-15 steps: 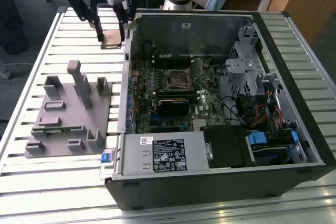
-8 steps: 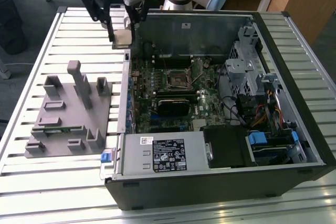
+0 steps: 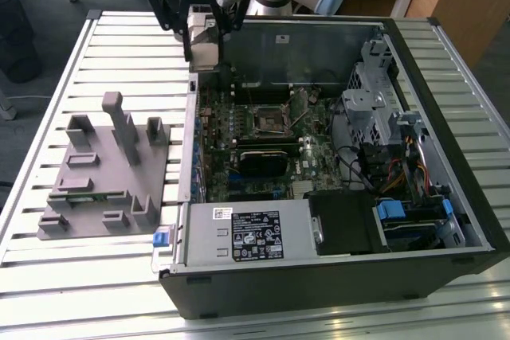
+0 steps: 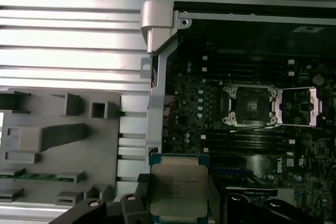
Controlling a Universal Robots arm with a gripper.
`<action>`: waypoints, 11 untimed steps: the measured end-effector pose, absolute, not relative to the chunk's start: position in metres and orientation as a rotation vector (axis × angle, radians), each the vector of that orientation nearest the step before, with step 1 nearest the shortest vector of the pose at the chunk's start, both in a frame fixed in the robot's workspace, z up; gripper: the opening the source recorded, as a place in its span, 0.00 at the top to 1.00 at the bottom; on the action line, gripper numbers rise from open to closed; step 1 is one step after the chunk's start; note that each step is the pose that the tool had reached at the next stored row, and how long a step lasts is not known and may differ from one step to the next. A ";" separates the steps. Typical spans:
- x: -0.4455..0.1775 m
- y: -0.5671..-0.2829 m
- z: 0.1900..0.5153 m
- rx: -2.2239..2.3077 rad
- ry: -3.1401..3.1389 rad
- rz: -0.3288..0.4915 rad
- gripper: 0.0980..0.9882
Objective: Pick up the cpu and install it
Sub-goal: 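Pick up the cpu and move it towards the insertion slot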
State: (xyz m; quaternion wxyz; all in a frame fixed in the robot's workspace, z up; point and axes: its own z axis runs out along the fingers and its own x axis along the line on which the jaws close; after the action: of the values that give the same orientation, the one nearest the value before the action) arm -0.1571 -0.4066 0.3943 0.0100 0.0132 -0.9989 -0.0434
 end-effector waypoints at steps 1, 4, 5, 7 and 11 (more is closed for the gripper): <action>-0.155 -0.405 0.394 0.041 -3.118 -0.136 0.52; -0.149 -0.399 0.393 0.041 -3.118 -0.136 0.52; -0.147 -0.398 0.393 0.041 -3.118 -0.136 0.52; -0.143 -0.395 0.392 0.040 -3.118 -0.135 0.52; -0.131 -0.392 0.391 0.036 -3.119 -0.136 0.52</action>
State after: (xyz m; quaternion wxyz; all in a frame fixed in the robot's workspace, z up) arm -0.1315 -0.3919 0.3915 0.0099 0.0116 -0.9989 -0.0434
